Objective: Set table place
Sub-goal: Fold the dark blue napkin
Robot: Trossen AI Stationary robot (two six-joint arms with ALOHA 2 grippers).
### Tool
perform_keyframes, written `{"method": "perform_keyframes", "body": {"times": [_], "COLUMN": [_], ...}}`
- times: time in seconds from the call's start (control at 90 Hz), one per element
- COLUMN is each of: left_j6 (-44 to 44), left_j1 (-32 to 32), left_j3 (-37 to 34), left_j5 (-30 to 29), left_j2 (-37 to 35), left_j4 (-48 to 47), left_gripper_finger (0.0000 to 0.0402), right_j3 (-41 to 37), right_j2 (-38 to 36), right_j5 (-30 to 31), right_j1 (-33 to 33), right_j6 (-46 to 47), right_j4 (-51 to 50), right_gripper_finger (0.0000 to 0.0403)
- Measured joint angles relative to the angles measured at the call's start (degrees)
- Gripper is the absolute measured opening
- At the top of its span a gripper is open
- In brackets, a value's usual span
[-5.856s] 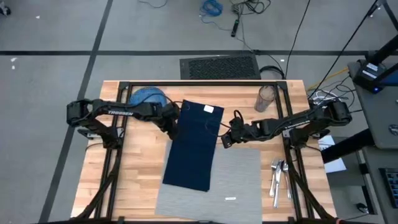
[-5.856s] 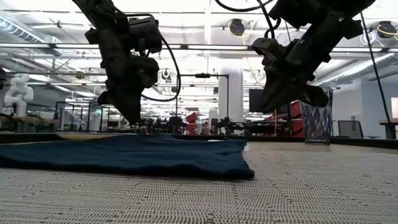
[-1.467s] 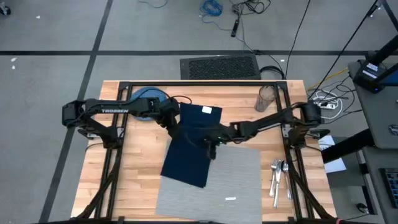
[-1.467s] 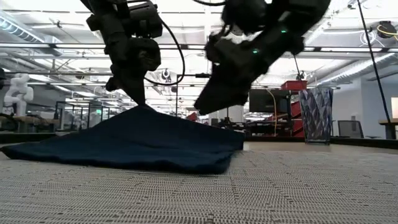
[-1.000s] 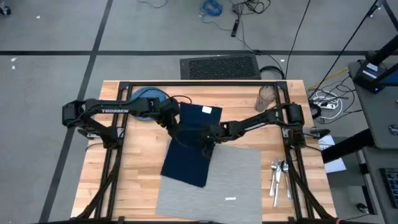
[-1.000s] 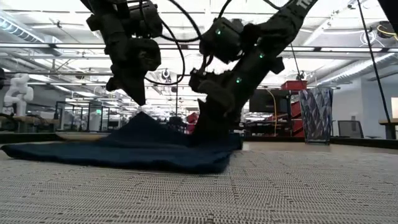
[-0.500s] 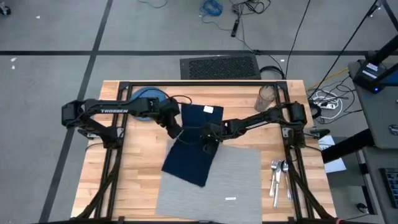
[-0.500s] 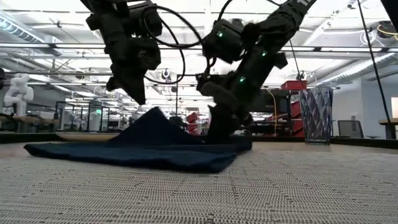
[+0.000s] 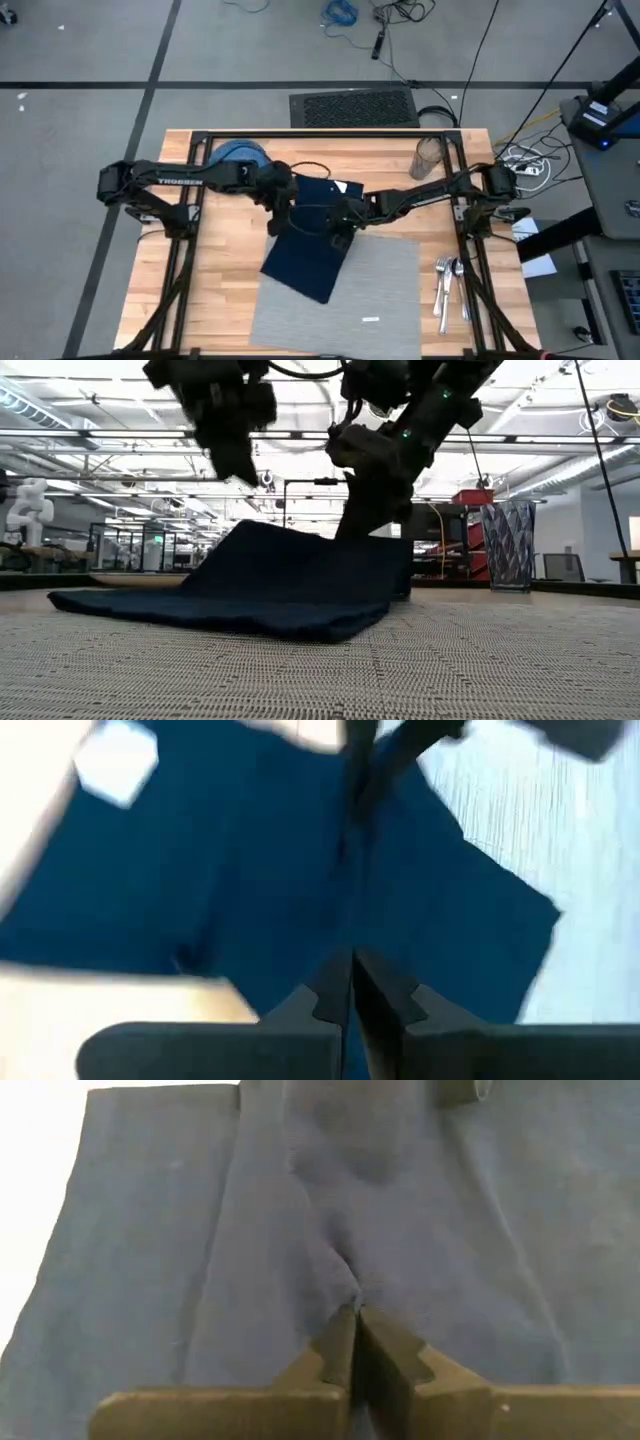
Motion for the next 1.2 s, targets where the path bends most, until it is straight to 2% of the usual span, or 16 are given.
{"method": "perform_keyframes", "body": {"times": [0.122, 0.244, 0.389, 0.544, 0.822, 0.889, 1.022, 1.2], "left_j6": [10.7, 16.4, 18.0, 20.6, 20.5, 18.4, 12.2, 5.7], "left_j1": [-3.1, -5.4, -6.9, -8.3, -8.3, -8.2, -6.8, -3.9], "left_j3": [0.6, 0.6, 0.6, 0.6, 0.5, 0.5, 0.5, 0.5], "left_j5": [-4.9, -11.4, -12.0, -11.3, -11.3, -14.1, -19.5, -15.7], "left_j2": [0.0, 1.1, 3.3, 4.7, 5.3, 5.0, 3.4, 1.7], "left_j4": [0.4, 0.6, 2.5, 3.2, 2.6, 0.8, -4.3, -7.1], "left_gripper_finger": [0.0, 0.0001, 0.0016, 0.0052, 0.0141, 0.0156, 0.0168, 0.0168], "right_j3": [0.0, 0.0, 0.0, 0.0, 0.0, 0.1, 0.1, 0.1], "right_j2": [0.0, 0.0, 0.0, 0.0, -0.3, -0.8, -1.3, -1.4], "right_j5": [0.0, 0.0, -0.2, -1.7, -1.5, -1.3, -0.7, -0.2], "right_j1": [0.0, 0.0, 0.3, 1.0, 1.4, 1.3, 1.3, 1.3], "right_j6": [0.1, 0.6, 1.2, 2.1, 3.0, 3.3, 3.3, 3.1], "right_j4": [0.0, 0.0, 0.2, 0.6, 0.4, 0.5, -0.5, -1.0], "right_gripper_finger": [0.0, 0.0, 0.0, 0.0, 0.0, 0.0, 0.0, 0.0]}}
